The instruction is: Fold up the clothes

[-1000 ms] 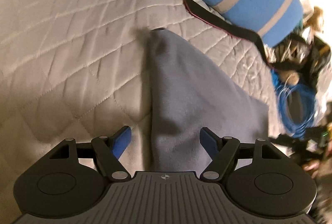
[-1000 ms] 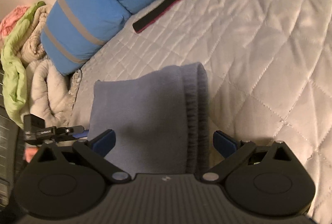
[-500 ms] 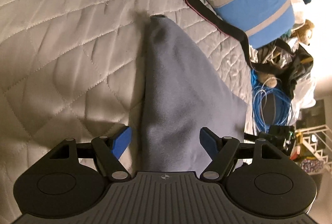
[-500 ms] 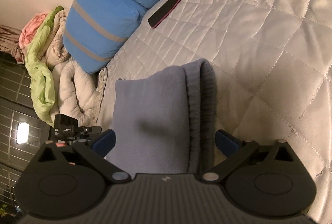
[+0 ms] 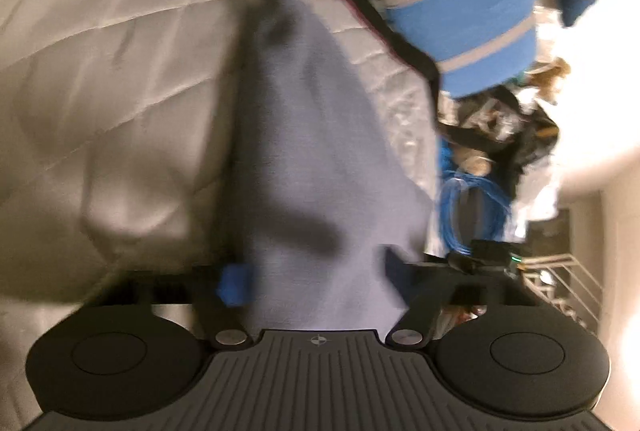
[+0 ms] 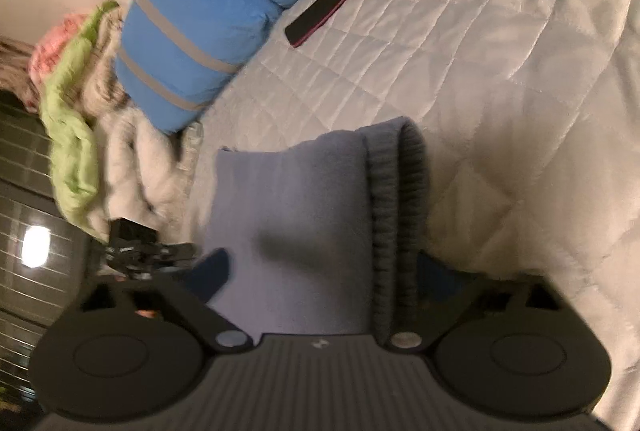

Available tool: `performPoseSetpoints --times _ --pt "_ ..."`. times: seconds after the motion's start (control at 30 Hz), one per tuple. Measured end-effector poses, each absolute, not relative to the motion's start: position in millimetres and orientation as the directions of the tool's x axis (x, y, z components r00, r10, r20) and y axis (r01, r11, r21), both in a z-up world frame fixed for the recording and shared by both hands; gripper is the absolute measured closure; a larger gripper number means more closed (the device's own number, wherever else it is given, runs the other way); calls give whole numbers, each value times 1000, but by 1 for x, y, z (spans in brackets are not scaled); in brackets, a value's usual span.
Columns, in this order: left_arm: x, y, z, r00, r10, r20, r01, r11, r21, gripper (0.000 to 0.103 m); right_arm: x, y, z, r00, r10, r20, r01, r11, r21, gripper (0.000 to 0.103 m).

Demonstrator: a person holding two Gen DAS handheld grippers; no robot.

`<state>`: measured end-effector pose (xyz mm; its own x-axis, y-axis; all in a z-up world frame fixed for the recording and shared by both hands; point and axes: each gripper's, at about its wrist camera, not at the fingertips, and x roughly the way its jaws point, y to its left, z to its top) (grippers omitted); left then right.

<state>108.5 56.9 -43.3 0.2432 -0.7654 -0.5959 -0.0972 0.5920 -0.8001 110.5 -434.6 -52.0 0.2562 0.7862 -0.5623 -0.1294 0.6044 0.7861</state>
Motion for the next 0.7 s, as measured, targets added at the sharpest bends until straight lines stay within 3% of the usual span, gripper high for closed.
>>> performPoseSetpoints --times 0.03,0.1,0.3,0.7 --pt "108 58 -42 246 -763 -598 -102 593 -799 83 111 -438 -55 255 777 -575 -100 613 784 68" --pt "107 59 -34 255 -751 -609 -89 609 -788 87 108 -441 -55 262 773 -578 -89 616 783 74" --pt "102 58 7 286 -690 -665 -25 689 -725 89 99 -430 -30 305 765 -567 -140 625 768 76" --pt "93 107 31 377 -657 -653 -27 697 -716 89 109 -381 -8 289 794 -534 -214 598 772 76"
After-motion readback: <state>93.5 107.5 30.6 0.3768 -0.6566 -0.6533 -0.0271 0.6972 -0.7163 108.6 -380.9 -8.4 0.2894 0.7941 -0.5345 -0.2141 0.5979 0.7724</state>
